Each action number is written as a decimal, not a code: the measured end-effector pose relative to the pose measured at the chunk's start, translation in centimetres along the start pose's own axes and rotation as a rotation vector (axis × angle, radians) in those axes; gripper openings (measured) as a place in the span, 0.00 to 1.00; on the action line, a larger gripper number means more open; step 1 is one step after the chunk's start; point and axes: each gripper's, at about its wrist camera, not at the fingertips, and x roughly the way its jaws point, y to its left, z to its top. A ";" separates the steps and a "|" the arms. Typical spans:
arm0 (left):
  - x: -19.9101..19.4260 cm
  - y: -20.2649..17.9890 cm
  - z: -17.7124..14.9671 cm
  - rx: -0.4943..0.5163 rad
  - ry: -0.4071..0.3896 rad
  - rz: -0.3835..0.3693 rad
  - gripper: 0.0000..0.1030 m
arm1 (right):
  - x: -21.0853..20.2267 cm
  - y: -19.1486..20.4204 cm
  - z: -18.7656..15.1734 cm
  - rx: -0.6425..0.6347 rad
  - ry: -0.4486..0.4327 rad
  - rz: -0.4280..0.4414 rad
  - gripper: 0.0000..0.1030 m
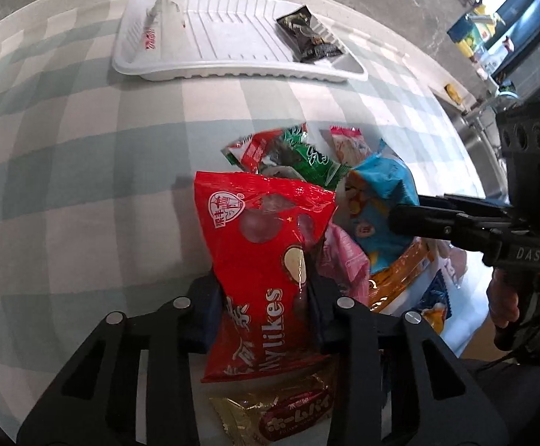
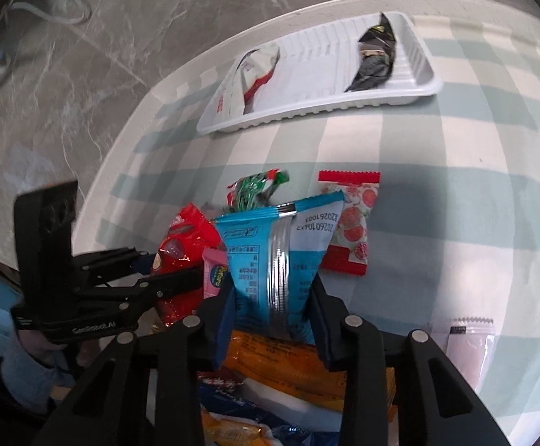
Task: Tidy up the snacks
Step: 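Carry both bags into the white tray and open both grippers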
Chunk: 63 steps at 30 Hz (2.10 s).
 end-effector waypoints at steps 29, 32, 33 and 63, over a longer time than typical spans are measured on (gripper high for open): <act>-5.5 1.1 8.9 -0.018 -0.132 -0.057 0.33 | -3.8 -2.2 6.3 0.157 -0.102 0.195 0.37; -5.3 1.4 10.8 -0.010 -0.139 -0.053 0.33 | -3.6 -2.2 8.0 0.154 -0.111 0.194 0.37; -5.3 1.4 11.5 -0.007 -0.143 -0.052 0.33 | -3.5 -2.2 8.5 0.156 -0.114 0.195 0.37; 2.3 5.3 23.5 -0.019 -0.108 -0.030 0.33 | 2.0 -5.5 19.9 0.194 -0.095 0.136 0.38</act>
